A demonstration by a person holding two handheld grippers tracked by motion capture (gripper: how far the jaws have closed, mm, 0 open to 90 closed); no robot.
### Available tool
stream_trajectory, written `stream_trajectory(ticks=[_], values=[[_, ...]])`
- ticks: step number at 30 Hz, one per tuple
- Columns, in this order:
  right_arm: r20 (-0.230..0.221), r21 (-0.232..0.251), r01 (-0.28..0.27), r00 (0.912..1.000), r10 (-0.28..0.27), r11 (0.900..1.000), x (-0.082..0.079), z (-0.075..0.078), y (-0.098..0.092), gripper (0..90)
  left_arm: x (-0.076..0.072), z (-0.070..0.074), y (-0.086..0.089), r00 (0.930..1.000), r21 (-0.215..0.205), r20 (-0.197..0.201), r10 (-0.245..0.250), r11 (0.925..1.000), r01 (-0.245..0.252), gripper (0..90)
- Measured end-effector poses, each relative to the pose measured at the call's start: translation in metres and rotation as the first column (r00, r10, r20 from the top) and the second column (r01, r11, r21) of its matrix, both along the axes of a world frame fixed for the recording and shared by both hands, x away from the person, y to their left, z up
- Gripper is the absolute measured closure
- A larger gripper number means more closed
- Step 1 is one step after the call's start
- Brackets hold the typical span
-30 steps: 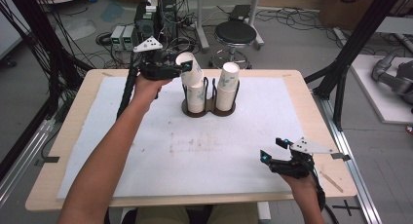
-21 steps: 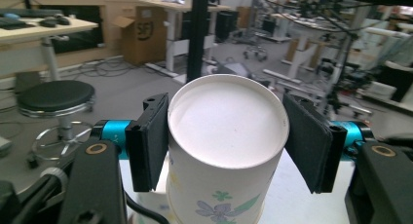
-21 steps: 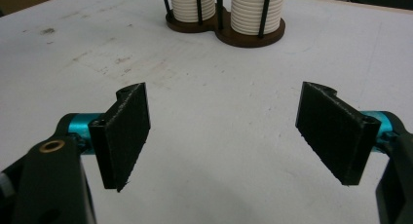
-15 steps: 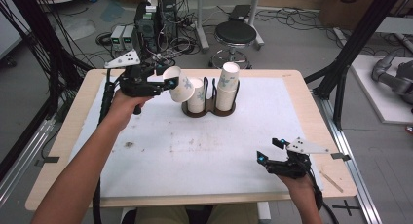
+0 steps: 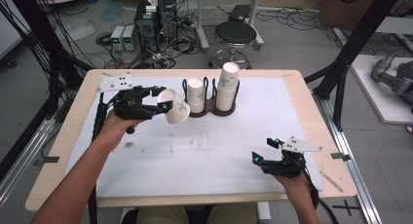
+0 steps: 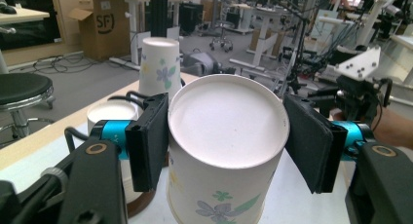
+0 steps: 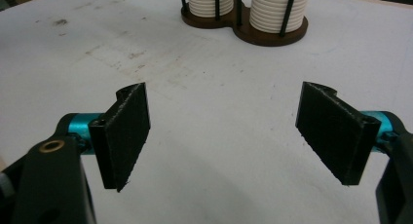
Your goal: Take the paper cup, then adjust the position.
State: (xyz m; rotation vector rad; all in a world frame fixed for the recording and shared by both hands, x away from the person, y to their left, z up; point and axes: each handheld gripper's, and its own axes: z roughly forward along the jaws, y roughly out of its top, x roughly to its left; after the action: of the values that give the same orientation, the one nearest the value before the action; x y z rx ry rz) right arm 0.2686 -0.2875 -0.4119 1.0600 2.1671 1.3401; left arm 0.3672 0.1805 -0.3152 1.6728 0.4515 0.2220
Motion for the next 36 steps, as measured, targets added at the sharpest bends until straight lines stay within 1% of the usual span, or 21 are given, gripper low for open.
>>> stream_trajectory(ticks=[5, 8, 11, 17, 18, 20, 21, 22, 23, 25, 27, 28, 29, 30, 32, 33, 34, 36], values=[[-0.01, -0.005, -0.022, 0.9997, 0.022, 1.0, 0.006, -0.002, 0.007, 20.7, -0.003, -0.014, 0.0, 0.9997, 0.011, -0.022, -0.01, 0.9999, 0.011, 36.6], [-0.019, -0.004, -0.032, 0.9993, 0.032, 0.999, 0.009, -0.003, 0.011, 20.7, -0.007, -0.02, -0.001, 0.9995, 0.023, -0.029, -0.014, 0.9996, 0.015, 36.5], [-0.016, -0.006, -0.063, 0.9979, 0.063, 0.998, 0.011, -0.001, 0.018, 20.7, -0.011, -0.021, -0.002, 0.9995, 0.031, -0.027, -0.014, 0.9994, 0.015, 36.5], [-0.02, 0.005, -0.116, 0.993, 0.116, 0.993, 0.013, 0.002, 0.029, 20.7, -0.018, -0.023, -0.004, 0.9994, 0.029, -0.025, -0.023, 0.9993, 0.024, 36.5], [-0.017, 0.002, -0.124, 0.9922, 0.124, 0.992, 0.014, 0.002, 0.031, 20.7, -0.018, -0.023, -0.005, 0.9994, 0.036, -0.024, -0.026, 0.999, 0.027, 36.5], [-0.018, 0.008, -0.156, 0.9876, 0.156, 0.988, 0.013, 0.002, 0.035, 20.7, -0.02, -0.024, -0.006, 0.9993, 0.043, -0.023, -0.029, 0.9986, 0.03, 36.5], [-0.018, 0.008, -0.156, 0.9876, 0.156, 0.988, 0.013, 0.002, 0.035, 20.7, -0.021, -0.025, -0.007, 0.9993, 0.049, -0.019, -0.033, 0.9982, 0.034, 36.5], [-0.016, 0.008, -0.185, 0.9827, 0.185, 0.983, 0.014, 0.002, 0.039, 20.7, -0.022, -0.026, -0.009, 0.999, 0.048, -0.022, -0.04, 0.998, 0.041, 36.5], [-0.016, 0.008, -0.185, 0.9827, 0.185, 0.983, 0.014, 0.002, 0.039, 20.7, -0.023, -0.026, -0.009, 0.9989, 0.05, -0.022, -0.042, 0.9978, 0.043, 36.5], [-0.024, 0.018, -0.203, 0.9787, 0.204, 0.979, 0.014, 0.002, 0.042, 20.7, -0.025, -0.028, -0.012, 0.9982, 0.057, -0.026, -0.055, 0.9968, 0.056, 36.5], [-0.016, 0.018, -0.217, 0.9759, 0.218, 0.976, 0.013, 0.003, 0.046, 20.7, -0.027, -0.028, -0.015, 0.9975, 0.064, -0.026, -0.066, 0.9957, 0.067, 36.5], [-0.003, 0.02, -0.233, 0.9726, 0.233, 0.972, 0.013, 0.004, 0.048, 20.7, -0.029, -0.029, -0.017, 0.9973, 0.07, -0.022, -0.07, 0.995, 0.071, 36.6], [0.0, 0.029, -0.258, 0.9661, 0.258, 0.966, 0.013, 0.006, 0.054, 20.7, -0.03, -0.029, -0.019, 0.9969, 0.078, -0.019, -0.076, 0.994, 0.077, 36.5], [0.005, 0.028, -0.267, 0.9636, 0.267, 0.963, 0.013, 0.007, 0.056, 20.7, -0.031, -0.029, -0.02, 0.9966, 0.078, -0.019, -0.081, 0.9936, 0.082, 36.5], [0.007, 0.034, -0.3, 0.9539, 0.3, 0.953, 0.013, 0.009, 0.063, 20.7, -0.034, -0.03, -0.025, 0.9954, 0.089, -0.018, -0.094, 0.9915, 0.096, 36.6], [0.007, 0.034, -0.3, 0.9539, 0.3, 0.953, 0.013, 0.009, 0.063, 20.7, -0.035, -0.03, -0.026, 0.995, 0.092, -0.017, -0.098, 0.9907, 0.1, 36.6], [0.004, 0.037, -0.312, 0.9502, 0.312, 0.95, 0.013, 0.01, 0.065, 20.7, -0.036, -0.031, -0.029, 0.9944, 0.097, -0.019, -0.104, 0.9897, 0.105, 36.5], [0.005, 0.03, -0.347, 0.9378, 0.347, 0.937, 0.015, 0.011, 0.074, 20.7, -0.038, -0.032, -0.033, 0.9935, 0.105, -0.023, -0.112, 0.988, 0.114, 36.6]])
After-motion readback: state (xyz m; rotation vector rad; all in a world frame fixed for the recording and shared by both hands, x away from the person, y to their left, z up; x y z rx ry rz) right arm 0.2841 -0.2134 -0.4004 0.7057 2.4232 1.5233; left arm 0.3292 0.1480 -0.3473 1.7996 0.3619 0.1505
